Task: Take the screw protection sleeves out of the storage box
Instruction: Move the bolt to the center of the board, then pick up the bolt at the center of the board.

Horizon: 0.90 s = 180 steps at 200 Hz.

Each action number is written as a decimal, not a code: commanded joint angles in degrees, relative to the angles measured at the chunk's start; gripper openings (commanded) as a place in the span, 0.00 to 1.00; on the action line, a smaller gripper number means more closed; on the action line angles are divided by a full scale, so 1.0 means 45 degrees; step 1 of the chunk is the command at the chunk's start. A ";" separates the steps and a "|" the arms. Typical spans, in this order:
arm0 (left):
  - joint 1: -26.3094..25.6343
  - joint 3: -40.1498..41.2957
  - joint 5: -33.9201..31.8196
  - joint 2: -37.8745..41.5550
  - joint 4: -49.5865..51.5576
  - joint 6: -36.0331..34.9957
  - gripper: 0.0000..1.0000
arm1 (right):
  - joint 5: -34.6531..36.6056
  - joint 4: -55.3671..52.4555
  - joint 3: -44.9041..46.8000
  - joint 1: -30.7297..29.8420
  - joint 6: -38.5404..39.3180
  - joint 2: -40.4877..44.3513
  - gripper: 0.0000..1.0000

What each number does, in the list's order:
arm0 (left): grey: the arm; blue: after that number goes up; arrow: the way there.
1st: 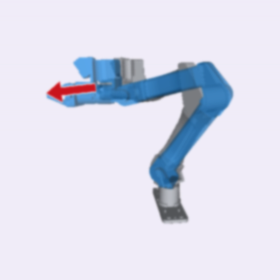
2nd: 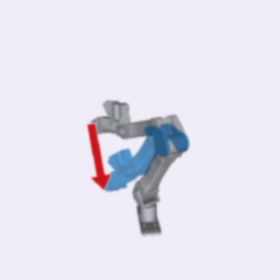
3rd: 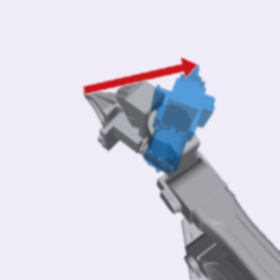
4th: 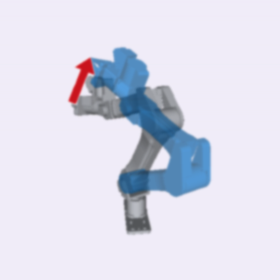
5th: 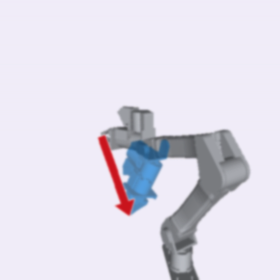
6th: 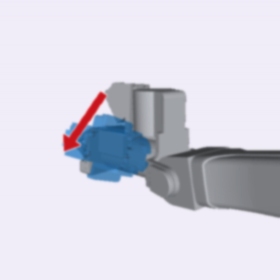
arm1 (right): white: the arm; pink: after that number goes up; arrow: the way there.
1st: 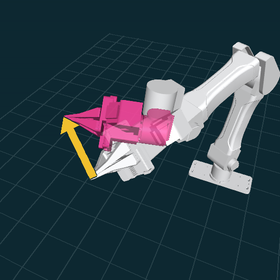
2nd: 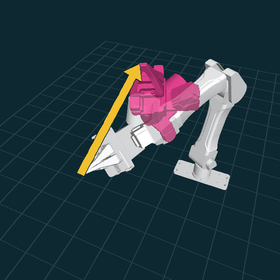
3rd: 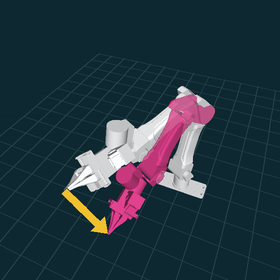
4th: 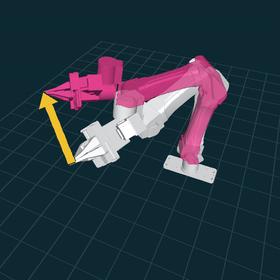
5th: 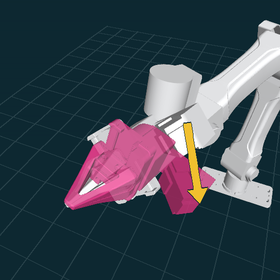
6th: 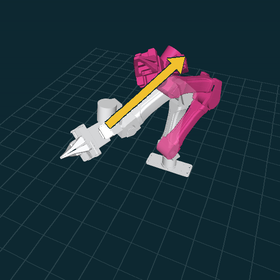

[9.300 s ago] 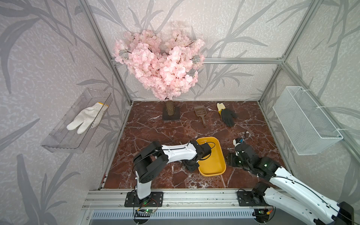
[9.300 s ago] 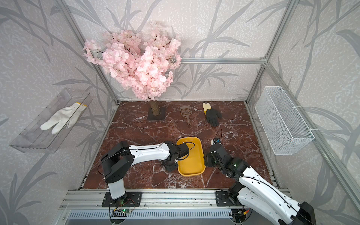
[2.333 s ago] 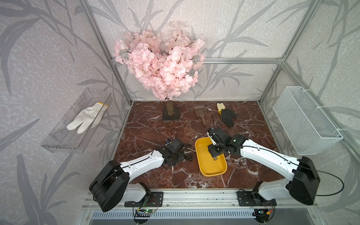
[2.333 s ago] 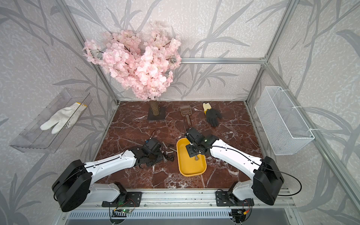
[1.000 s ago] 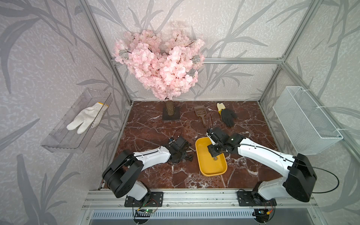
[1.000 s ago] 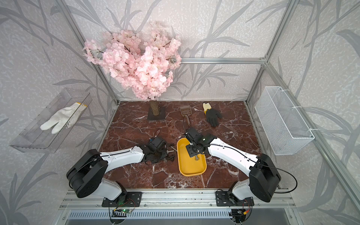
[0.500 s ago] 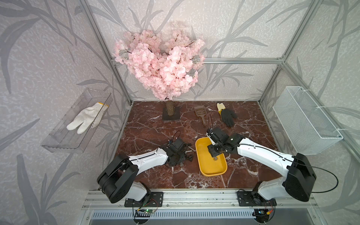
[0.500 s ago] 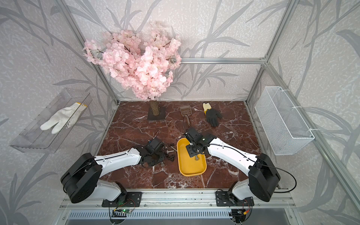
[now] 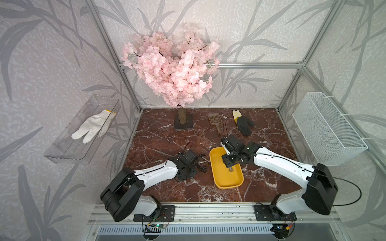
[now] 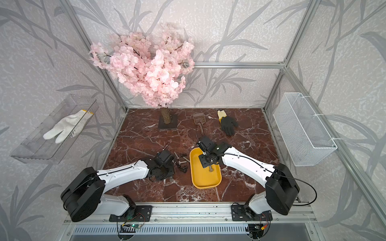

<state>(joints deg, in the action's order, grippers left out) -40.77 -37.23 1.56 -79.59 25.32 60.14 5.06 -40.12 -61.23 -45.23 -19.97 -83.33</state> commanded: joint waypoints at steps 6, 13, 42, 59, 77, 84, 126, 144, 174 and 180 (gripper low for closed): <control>-0.0032 0.0110 -0.0120 -0.0289 0.0331 -0.0083 0.32 | -0.0030 -0.0077 -0.0344 0.0054 -0.0114 -0.0076 0.54; -0.0040 0.0096 -0.0113 -0.0378 0.0326 -0.0102 0.32 | -0.0021 -0.0081 -0.0335 0.0052 -0.0114 -0.0076 0.54; -0.0040 0.0110 -0.0078 -0.0651 0.0194 -0.0161 0.23 | -0.0040 -0.0087 -0.0359 0.0052 -0.0115 -0.0115 0.54; -0.0050 0.0168 -0.0001 -0.0681 0.0092 -0.0200 0.14 | -0.0089 -0.0091 -0.0396 0.0057 -0.0117 -0.0115 0.54; -0.0024 0.0246 0.0138 -0.0573 0.0049 -0.0277 0.09 | -0.0088 -0.0150 -0.0438 0.0056 -0.0107 -0.0096 0.54; -0.0037 0.0247 0.0152 -0.0476 0.0106 -0.0283 0.08 | -0.0087 -0.0174 -0.0468 0.0057 -0.0141 -0.0076 0.54; -0.0030 -0.0155 0.0440 0.1540 0.0632 -0.0284 0.07 | -0.1104 0.0256 -0.0459 0.0074 -0.0459 0.0545 0.54; -0.0031 -0.0646 0.0662 0.2795 0.1050 -0.0485 0.08 | -0.3251 0.1499 0.0090 0.0125 -0.0798 0.1179 0.57; -0.0036 -0.1113 0.1234 0.3816 0.1042 -0.0362 0.08 | -0.6962 0.5816 0.2181 0.0130 -0.2571 0.1974 0.67; -0.0041 -0.1154 0.1342 0.3881 0.0993 -0.0302 0.08 | -0.7474 0.6569 0.2500 0.0130 -0.2983 0.1978 0.68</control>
<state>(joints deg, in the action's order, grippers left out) -40.82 -39.88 4.95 -64.16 28.80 59.07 -13.19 -26.70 -55.59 -44.86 -25.80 -75.90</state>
